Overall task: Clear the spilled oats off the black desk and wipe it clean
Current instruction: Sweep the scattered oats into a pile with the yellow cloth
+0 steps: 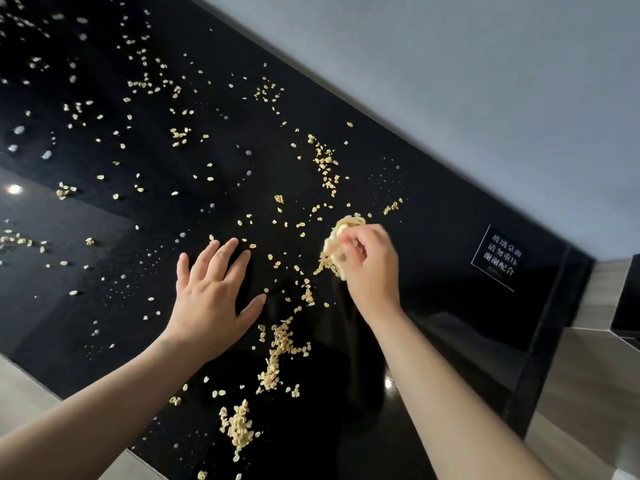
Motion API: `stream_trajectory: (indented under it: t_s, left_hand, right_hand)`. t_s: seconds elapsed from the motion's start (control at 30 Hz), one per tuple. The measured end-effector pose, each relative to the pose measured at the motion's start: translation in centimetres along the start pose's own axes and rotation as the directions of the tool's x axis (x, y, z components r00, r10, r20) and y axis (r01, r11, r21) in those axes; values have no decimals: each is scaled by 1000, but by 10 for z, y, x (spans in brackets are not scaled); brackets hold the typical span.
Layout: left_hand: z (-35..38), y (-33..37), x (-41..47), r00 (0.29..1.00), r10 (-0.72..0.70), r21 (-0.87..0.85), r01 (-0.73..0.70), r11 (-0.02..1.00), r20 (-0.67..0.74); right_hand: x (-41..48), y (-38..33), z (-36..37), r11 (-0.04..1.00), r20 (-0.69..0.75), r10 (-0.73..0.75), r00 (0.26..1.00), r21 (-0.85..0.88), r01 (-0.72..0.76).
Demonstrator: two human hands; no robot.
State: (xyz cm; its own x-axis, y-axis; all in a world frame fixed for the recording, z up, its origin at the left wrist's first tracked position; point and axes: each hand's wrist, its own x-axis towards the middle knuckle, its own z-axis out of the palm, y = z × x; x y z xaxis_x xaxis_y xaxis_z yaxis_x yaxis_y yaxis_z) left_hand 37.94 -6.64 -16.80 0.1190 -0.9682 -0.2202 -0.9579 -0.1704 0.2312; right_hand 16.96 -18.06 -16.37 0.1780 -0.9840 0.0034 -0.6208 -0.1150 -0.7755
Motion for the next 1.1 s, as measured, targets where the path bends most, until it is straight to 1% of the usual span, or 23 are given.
stream_trajectory:
  t_s: [0.07, 0.13, 0.2, 0.23, 0.27, 0.3, 0.33, 0.37, 0.43, 0.5, 0.53, 0.6, 0.63, 0.67, 0.73, 0.8, 0.87, 0.93, 1.0, 1.07, 1.1]
  left_hand:
    - [-1, 1, 5, 1000, -2, -4, 2, 1000, -12]
    - [2, 2, 7, 1000, 7, -3, -7, 1000, -7]
    - [4, 2, 4, 1000, 11, -5, -11, 1000, -2]
    - [4, 2, 3, 1000, 10, -6, -10, 1000, -3]
    - [5, 2, 1, 1000, 9, -6, -9, 1000, -5]
    - [5, 2, 0, 1000, 7, -7, -7, 1000, -7]
    - [5, 3, -1, 1000, 3, -10, -3, 1000, -10]
    - [5, 4, -2, 1000, -1, -16, 1, 1000, -17]
    - [2, 4, 1, 999, -11, -20, 11, 1000, -43]
    - [-3, 4, 7, 997, -22, -18, 21, 1000, -78]
    - [-6, 3, 11, 995, -30, -24, 27, 999, -99]
    - [-10, 4, 20, 991, -43, -43, 38, 998, -130]
    - [-11, 4, 25, 990, -45, -50, 38, 998, -133]
    - [-11, 5, 30, 991, -42, -54, 36, 998, -128]
    - [-9, 3, 38, 995, -23, -45, 19, 999, -96]
    - [-7, -1, 46, 998, -12, -16, 11, 1000, -63]
    - [-8, -2, 54, 998, -26, 0, 26, 1000, -54]
    - [-8, 2, 62, 997, -46, -12, 45, 999, -55]
    - [-8, 8, 67, 997, -64, -41, 62, 997, -50]
    - [-8, 9, 71, 996, -78, -50, 75, 996, -50]
    - [-8, 8, 72, 995, -81, -42, 79, 996, -53]
  right_hand:
    - [19, 3, -17, 1000, -151, -6, 988, 13, 8]
    - [44, 16, -40, 999, -318, 35, 947, -9, -40]
    - [68, 33, -58, 987, -410, 147, 900, 5, -159]
    - [77, 40, -63, 972, -420, 227, 879, 42, -231]
    - [83, 46, -65, 956, -408, 289, 866, 70, -286]
    - [86, 51, -63, 947, -387, 317, 866, 76, -313]
    - [85, 52, -58, 947, -358, 314, 880, 56, -315]
    - [83, 49, -52, 955, -327, 290, 899, 36, -295]
    - [73, 39, -35, 980, -267, 196, 944, 18, -199]
    - [58, 25, -17, 996, -150, 91, 984, 17, -89]
    - [50, 19, -10, 999, -64, 48, 997, 19, -47]
    - [35, 11, 0, 999, 90, -1, 996, 45, -3]
    - [31, 10, 0, 998, 104, -7, 995, 64, 1]
    - [31, 9, -4, 996, 65, -1, 998, 84, -4]
    - [45, 14, -19, 995, -115, 20, 993, 104, -8]
    - [76, 27, -38, 997, -279, 48, 959, 79, -27]
    - [113, 45, -52, 993, -350, 121, 929, 59, -107]
    - [140, 60, -61, 976, -363, 217, 906, 64, -209]
    - [152, 66, -61, 966, -342, 254, 905, 48, -253]
    - [152, 61, -52, 979, -291, 195, 937, -8, -206]
    - [149, 55, -45, 989, -252, 135, 958, -31, -148]
